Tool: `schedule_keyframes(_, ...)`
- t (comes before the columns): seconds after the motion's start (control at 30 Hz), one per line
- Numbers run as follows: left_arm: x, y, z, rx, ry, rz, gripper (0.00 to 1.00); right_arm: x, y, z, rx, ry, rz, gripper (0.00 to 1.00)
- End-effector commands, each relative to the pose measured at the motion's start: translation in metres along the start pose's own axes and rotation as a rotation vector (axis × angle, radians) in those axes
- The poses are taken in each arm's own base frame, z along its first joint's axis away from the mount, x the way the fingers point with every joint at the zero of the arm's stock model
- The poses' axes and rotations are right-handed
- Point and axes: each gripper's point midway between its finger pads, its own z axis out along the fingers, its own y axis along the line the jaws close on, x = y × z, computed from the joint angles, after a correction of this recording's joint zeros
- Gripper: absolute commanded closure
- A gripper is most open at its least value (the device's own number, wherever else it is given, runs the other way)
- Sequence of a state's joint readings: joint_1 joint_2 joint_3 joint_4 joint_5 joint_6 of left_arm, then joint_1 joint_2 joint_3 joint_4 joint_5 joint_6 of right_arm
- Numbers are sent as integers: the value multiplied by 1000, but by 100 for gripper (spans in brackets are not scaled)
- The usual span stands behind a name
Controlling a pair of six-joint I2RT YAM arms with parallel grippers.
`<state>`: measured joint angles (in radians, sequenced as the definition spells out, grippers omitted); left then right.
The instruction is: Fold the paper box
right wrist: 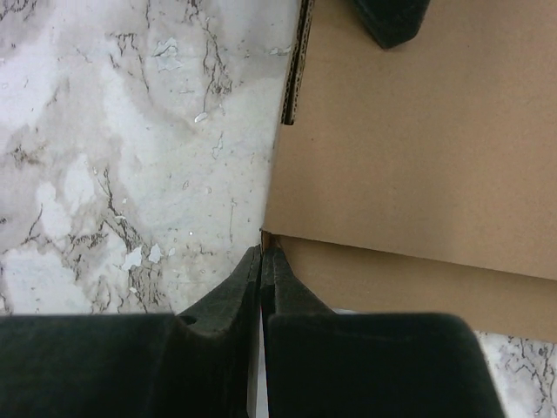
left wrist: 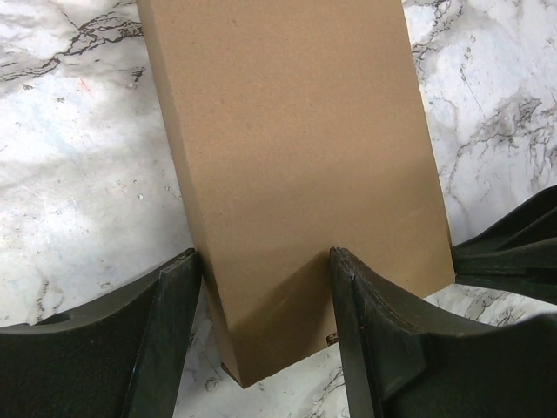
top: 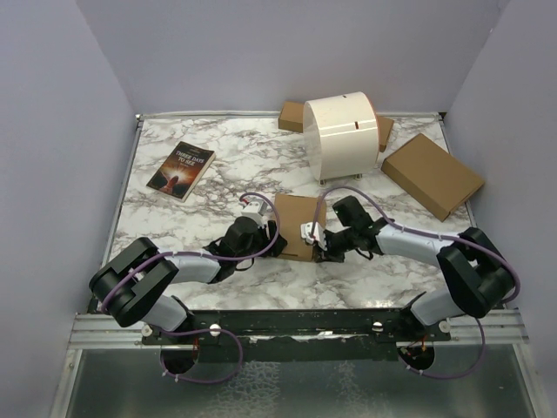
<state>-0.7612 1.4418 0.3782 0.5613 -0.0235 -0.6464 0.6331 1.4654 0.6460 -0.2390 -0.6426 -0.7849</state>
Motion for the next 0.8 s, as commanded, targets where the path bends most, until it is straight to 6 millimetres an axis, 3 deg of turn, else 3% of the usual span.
schedule_keyframes(0.0, 20, -5, -3, 42, 83, 33, 39, -14, -14, 4, 25, -15, 78, 99)
schedule_keyframes(0.3, 20, -6, -1, 48, 86, 51, 39, -14, -14, 4, 19, 5, 151, 99)
schedule_keyframes(0.37, 20, -5, -2, 41, 86, 59, 39, -14, -4, 3, -33, -5, 122, 99)
schedule_keyframes(0.47, 16, -4, -1, 34, 84, 88, 39, -21, 29, 0, -182, -72, 67, 98)
schedule_keyframes(0.53, 13, -5, -1, 34, 83, 116, 38, -27, 43, -6, -241, -105, 27, 83)
schedule_keyframes(0.63, 8, -5, 0, 36, 79, 148, 37, -33, 32, -20, -175, -88, -24, 58)
schedule_keyframes(0.77, -1, -7, -1, 45, 66, 163, 35, -41, -5, -55, -43, -174, 49, 50)
